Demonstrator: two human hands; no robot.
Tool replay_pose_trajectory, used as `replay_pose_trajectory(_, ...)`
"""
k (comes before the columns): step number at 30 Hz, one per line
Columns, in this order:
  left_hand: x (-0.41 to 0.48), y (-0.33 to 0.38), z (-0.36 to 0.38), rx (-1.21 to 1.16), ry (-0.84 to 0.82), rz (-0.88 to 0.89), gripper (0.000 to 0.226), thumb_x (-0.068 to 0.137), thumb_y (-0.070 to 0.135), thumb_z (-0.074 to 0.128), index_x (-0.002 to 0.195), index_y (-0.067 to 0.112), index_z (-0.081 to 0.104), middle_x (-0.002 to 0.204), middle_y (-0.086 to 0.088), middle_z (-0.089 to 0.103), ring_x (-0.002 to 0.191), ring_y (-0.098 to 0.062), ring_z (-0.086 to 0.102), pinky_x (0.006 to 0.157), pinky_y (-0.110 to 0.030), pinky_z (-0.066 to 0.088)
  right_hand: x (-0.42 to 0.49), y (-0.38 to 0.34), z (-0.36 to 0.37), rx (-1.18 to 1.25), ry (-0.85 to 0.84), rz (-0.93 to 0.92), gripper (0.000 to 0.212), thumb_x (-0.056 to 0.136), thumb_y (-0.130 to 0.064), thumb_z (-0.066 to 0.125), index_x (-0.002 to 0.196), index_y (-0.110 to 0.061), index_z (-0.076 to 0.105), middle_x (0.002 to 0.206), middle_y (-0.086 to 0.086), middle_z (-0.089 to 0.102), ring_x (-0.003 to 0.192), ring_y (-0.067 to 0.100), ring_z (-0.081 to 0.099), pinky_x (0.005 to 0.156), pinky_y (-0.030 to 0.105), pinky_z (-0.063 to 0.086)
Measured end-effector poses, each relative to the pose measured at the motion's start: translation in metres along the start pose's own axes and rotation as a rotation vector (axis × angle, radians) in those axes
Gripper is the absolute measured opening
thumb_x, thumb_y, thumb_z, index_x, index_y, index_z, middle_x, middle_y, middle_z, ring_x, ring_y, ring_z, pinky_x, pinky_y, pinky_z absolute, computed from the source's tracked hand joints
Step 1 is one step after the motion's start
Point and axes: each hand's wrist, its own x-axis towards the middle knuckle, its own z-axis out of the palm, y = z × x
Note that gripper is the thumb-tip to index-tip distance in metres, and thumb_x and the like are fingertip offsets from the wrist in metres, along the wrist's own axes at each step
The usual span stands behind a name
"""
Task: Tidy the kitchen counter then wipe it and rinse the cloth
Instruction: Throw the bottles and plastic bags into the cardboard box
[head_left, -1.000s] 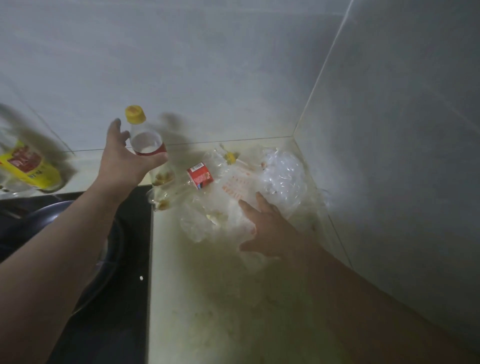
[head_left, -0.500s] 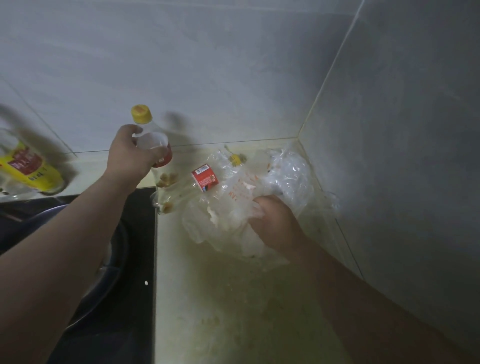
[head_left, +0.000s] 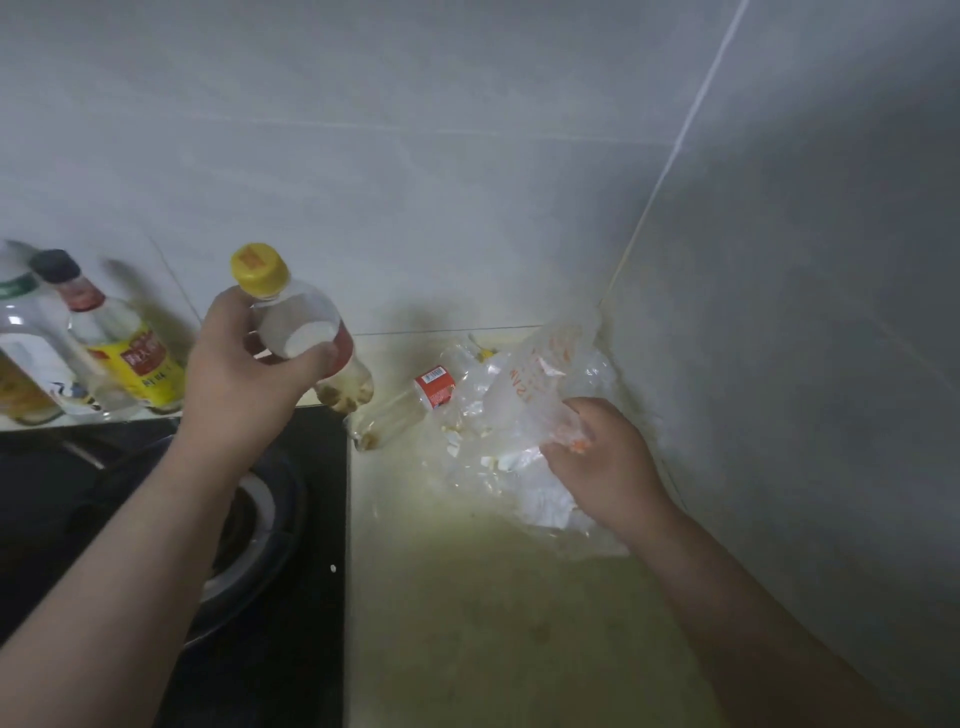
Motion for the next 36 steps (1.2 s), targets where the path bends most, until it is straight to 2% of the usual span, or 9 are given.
replay_pose_trajectory(6,-0.064,0.029,-0.056,-0.082,0.029,0.047,0.042,0.074,0.011,0.078,0.095,0.04,0.056,0.095,0.015,0.066,0.084,0.008,0.062,0.067,-0.005,0.046,-0.047,-0.033,-0.018,0.044,0.037,0.016,0.045,0.085,-0.012,0.066,0.128,-0.018,0.056,0.11,-0.015,0.046,0.1,0.001,0.046,0.072,-0.002,0.037)
replay_pose_trajectory(8,-0.089,0.031,-0.074,-0.091,0.056,0.053,0.045,0.072,0.011,0.079,0.102,0.037,0.058,0.09,0.018,0.067,0.08,0.009,0.062,0.068,-0.007,0.048,-0.063,-0.042,-0.019,0.07,0.028,-0.004,0.042,0.084,-0.014,0.066,0.124,-0.022,0.057,0.109,-0.015,0.05,0.1,0.002,0.051,0.081,0.021,0.051)
replay_pose_trajectory(11,-0.131,0.034,-0.1,-0.089,0.097,0.023,0.05,0.072,0.014,0.079,0.103,0.047,0.059,0.093,0.016,0.069,0.08,0.004,0.064,0.07,-0.016,0.051,-0.086,-0.05,-0.019,0.123,-0.014,-0.048,0.034,0.083,-0.014,0.067,0.109,-0.033,0.056,0.1,-0.024,0.053,0.087,-0.006,0.054,0.078,0.033,0.055)
replay_pose_trajectory(16,-0.212,0.048,-0.136,-0.036,0.112,-0.021,0.042,0.063,0.023,0.074,0.094,0.048,0.062,0.09,0.013,0.071,0.074,-0.001,0.065,0.066,-0.019,0.052,-0.128,-0.061,-0.02,0.18,-0.114,-0.188,0.03,0.081,-0.007,0.061,0.089,-0.036,0.061,0.086,-0.015,0.061,0.076,-0.007,0.057,0.061,0.02,0.05)
replay_pose_trajectory(21,-0.298,0.066,-0.165,0.062,0.256,-0.068,0.046,0.072,0.008,0.077,0.1,0.04,0.059,0.091,0.012,0.07,0.077,-0.001,0.065,0.061,-0.012,0.048,-0.174,-0.07,-0.022,0.229,-0.277,-0.298,0.028,0.083,-0.006,0.06,0.087,-0.034,0.06,0.089,-0.012,0.062,0.079,0.0,0.058,0.067,0.018,0.051)
replay_pose_trajectory(24,-0.354,0.069,-0.179,0.059,0.397,-0.139,0.051,0.066,0.02,0.077,0.111,0.031,0.054,0.097,0.006,0.067,0.081,-0.002,0.065,0.063,-0.017,0.049,-0.207,-0.073,-0.02,0.278,-0.368,-0.314,0.029,0.083,-0.008,0.06,0.1,-0.031,0.064,0.094,-0.012,0.064,0.084,0.003,0.06,0.071,0.031,0.058)
replay_pose_trajectory(29,-0.454,0.08,-0.21,0.082,0.637,-0.259,0.054,0.071,0.019,0.081,0.111,0.031,0.048,0.095,0.015,0.062,0.069,0.001,0.064,0.06,-0.02,0.049,-0.271,-0.093,-0.006,0.33,-0.551,-0.416,0.033,0.082,-0.007,0.059,0.071,-0.038,0.058,0.064,-0.018,0.059,0.056,0.0,0.051,0.057,0.034,0.053)
replay_pose_trajectory(32,-0.511,0.085,-0.242,0.125,0.73,-0.316,0.055,0.072,0.019,0.08,0.117,0.028,0.051,0.101,0.012,0.063,0.069,-0.009,0.065,0.055,-0.023,0.05,-0.31,-0.116,0.01,0.338,-0.676,-0.453,0.018,0.082,-0.009,0.059,0.08,-0.027,0.062,0.068,-0.006,0.06,0.057,0.003,0.05,0.059,0.04,0.055)
replay_pose_trajectory(36,-0.579,0.089,-0.282,0.121,0.84,-0.328,0.052,0.069,0.011,0.082,0.098,0.045,0.056,0.088,0.023,0.068,0.075,0.001,0.067,0.057,-0.018,0.053,-0.36,-0.155,0.032,0.351,-0.83,-0.561,0.015,0.081,-0.005,0.058,0.081,-0.019,0.063,0.074,0.002,0.062,0.058,0.006,0.05,0.053,0.028,0.047)
